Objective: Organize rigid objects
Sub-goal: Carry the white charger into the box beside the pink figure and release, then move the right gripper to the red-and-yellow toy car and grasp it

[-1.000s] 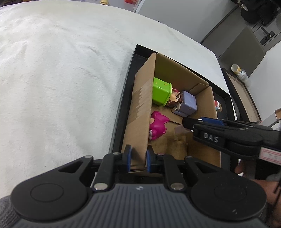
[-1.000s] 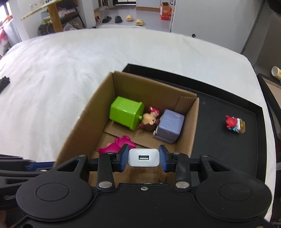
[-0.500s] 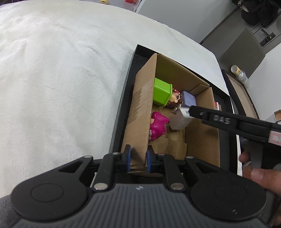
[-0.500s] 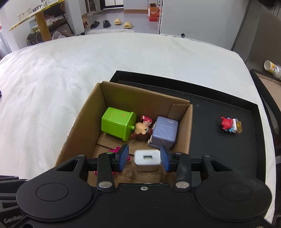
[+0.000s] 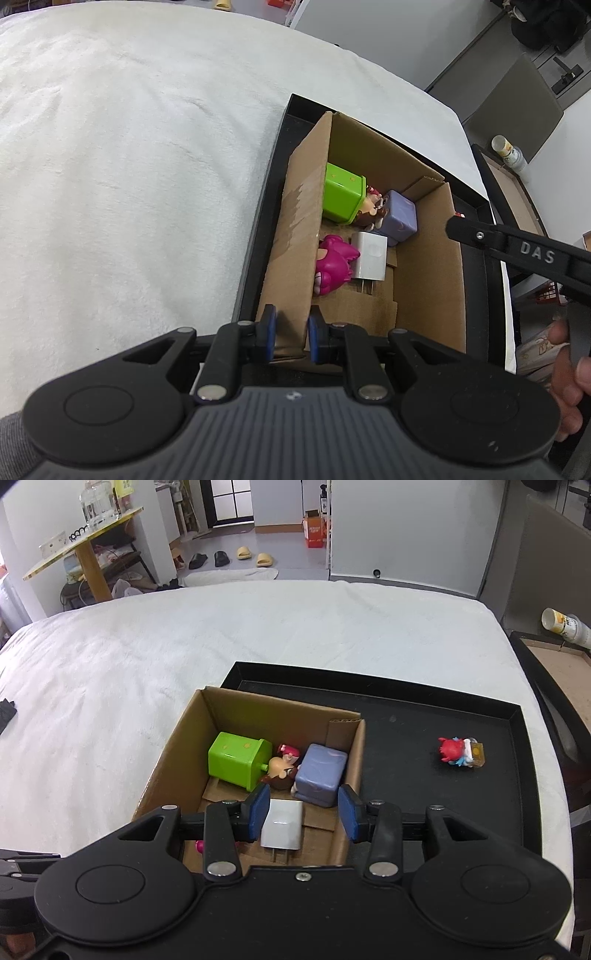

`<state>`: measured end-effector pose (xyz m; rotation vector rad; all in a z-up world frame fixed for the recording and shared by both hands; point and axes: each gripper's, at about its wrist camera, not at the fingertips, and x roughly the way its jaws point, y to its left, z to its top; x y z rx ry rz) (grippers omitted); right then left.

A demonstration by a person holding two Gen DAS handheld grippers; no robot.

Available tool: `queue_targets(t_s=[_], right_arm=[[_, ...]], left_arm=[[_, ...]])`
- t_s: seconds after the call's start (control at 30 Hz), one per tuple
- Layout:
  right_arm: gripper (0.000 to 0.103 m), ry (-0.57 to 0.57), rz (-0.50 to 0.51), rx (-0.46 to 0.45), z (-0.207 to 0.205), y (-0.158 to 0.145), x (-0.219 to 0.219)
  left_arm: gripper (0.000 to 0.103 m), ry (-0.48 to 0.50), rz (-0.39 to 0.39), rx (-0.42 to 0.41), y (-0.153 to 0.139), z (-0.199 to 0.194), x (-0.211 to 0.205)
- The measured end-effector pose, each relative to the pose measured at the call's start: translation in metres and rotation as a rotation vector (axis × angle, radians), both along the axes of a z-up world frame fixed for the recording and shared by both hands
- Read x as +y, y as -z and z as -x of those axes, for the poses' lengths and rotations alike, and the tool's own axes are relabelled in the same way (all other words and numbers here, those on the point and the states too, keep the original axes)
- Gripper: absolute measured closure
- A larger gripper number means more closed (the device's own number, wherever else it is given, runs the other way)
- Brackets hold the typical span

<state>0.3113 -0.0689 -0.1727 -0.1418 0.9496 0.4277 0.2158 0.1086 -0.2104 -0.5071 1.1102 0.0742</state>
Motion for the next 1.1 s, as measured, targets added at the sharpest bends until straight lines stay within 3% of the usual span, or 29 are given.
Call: queue_targets(t_s=[0.33, 1.1], right_arm=[[0.045, 0.055, -0.029, -0.019, -0.003, -0.002, -0.038], [0.031, 0.182, -0.083, 0.026, -0.019, 0.030, -0.121]], left_arm=[[0.088, -0.001, -0.033, 0.012, -0.002, -0.002, -0.006], [0.090, -0.026, -0.108, 0.050, -0.003, -0.007, -0.018]])
